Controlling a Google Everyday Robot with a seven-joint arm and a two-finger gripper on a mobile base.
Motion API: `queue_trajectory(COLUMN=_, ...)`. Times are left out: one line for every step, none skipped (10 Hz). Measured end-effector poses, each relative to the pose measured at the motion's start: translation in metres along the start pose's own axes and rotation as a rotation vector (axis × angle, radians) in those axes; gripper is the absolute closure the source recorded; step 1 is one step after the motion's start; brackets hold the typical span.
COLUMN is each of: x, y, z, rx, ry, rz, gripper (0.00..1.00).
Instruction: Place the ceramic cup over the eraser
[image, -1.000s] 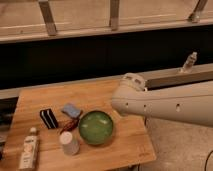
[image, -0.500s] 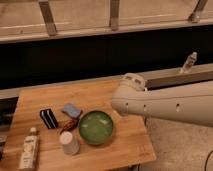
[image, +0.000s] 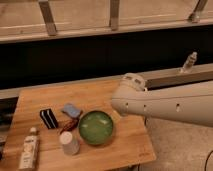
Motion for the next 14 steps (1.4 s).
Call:
queue_trajectory(x=0.000, y=0.000, z=0.000, rx=0.000, ry=0.000, rz=0.000, gripper=0.20)
queue_trajectory(x=0.000, y=0.000, z=0.000, rx=0.000, ry=0.000, rz=0.000, gripper=0.20)
queue_trajectory(x=0.000, y=0.000, z=0.000, rx=0.000, ry=0.000, rz=0.000, gripper=0.20)
queue_trajectory(x=0.000, y=0.000, z=0.000, rx=0.000, ry=0.000, rz=0.000, gripper=0.20)
queue_trajectory(x=0.000, y=0.000, z=0.000, rx=0.000, ry=0.000, rz=0.000, gripper=0.20)
queue_trajectory(x=0.000, y=0.000, z=0.000, rx=0.001, ry=0.000, rz=-0.002, gripper=0.20)
queue_trajectory(x=0.000, y=0.000, z=0.000, rx=0.004, ry=0.000, rz=-0.004, gripper=0.20)
queue_trajectory(x=-0.001, y=0.001, z=-0.003, rx=0.010, ry=-0.006, rz=-0.018, gripper=0.20)
queue_trajectory(x=-0.009, y=0.011, z=-0.005, rx=0.005, ry=-0.020, rz=-0.056, gripper=0.20)
queue_trajectory(x=-0.018, y=0.020, z=-0.007, rx=-0.005, ry=-0.032, rz=-0.086, gripper=0.20)
queue_trajectory(x=-0.028, y=0.032, z=-0.007, rx=-0.015, ry=-0.043, rz=-0.114, gripper=0.20)
queue_trajectory(x=-0.050, y=0.056, z=-0.010, rx=-0.034, ry=-0.066, rz=-0.169, gripper=0.20)
queue_trajectory(x=-0.071, y=0.081, z=-0.016, rx=-0.051, ry=-0.091, rz=-0.215, gripper=0.20)
queue_trajectory(x=-0.085, y=0.101, z=-0.022, rx=-0.064, ry=-0.110, rz=-0.253, gripper=0.20)
